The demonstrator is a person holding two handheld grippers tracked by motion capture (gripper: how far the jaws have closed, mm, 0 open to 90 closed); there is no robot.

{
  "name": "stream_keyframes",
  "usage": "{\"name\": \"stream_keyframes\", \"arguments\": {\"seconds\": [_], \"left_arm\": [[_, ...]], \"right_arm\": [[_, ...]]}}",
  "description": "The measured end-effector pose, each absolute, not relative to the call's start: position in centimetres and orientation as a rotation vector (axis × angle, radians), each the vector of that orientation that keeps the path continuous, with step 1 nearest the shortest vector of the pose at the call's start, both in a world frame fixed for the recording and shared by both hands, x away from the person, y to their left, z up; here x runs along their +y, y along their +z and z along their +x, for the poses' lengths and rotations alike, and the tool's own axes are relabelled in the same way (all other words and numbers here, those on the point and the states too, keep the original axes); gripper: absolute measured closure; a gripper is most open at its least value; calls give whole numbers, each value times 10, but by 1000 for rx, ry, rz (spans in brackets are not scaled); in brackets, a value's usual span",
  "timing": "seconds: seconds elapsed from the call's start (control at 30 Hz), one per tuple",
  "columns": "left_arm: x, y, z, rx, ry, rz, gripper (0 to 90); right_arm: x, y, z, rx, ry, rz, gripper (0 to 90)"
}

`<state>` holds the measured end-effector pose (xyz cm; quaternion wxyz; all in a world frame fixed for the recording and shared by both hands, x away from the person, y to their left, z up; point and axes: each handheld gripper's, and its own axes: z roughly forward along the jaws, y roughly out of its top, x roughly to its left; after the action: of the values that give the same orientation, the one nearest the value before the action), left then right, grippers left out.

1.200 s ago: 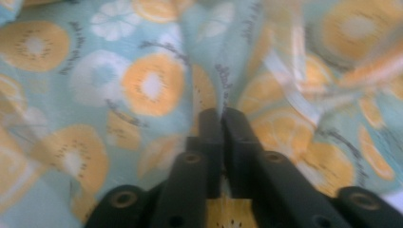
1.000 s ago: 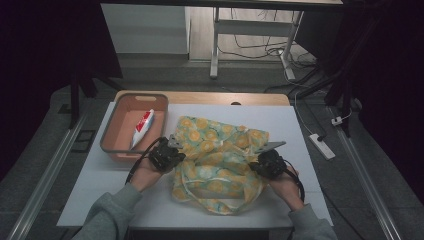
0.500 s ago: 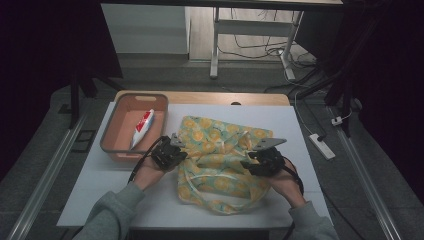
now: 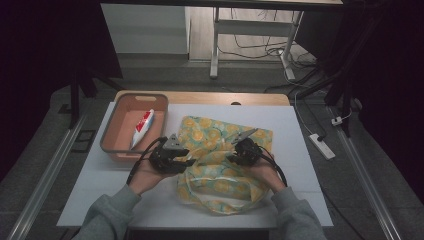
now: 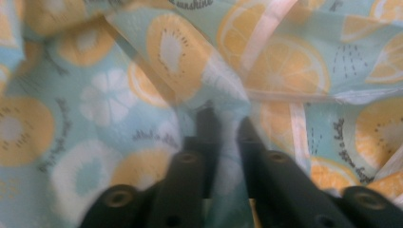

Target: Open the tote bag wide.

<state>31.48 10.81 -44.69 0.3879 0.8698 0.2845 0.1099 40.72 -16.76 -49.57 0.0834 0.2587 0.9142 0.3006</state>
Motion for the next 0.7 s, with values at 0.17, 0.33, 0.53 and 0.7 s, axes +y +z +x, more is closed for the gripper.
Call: {"name": "stream_keyframes", "arguments": {"seconds": [0.17, 0.33, 0.53, 0.7], "left_arm": [[76, -449, 304, 575, 184, 2285, 507], [31, -469, 307, 461, 132, 2430, 490], [16, -488, 311, 388, 80, 2546, 887], [38, -479, 289, 283, 46, 2524, 893]], "right_arm": [[-170, -489, 406, 2692, 965, 800, 895], [-172, -486, 407, 2674, 982, 813, 896], [-177, -482, 409, 2631, 1001, 857, 899], [-186, -478, 416, 2570, 1009, 935, 900]]}}
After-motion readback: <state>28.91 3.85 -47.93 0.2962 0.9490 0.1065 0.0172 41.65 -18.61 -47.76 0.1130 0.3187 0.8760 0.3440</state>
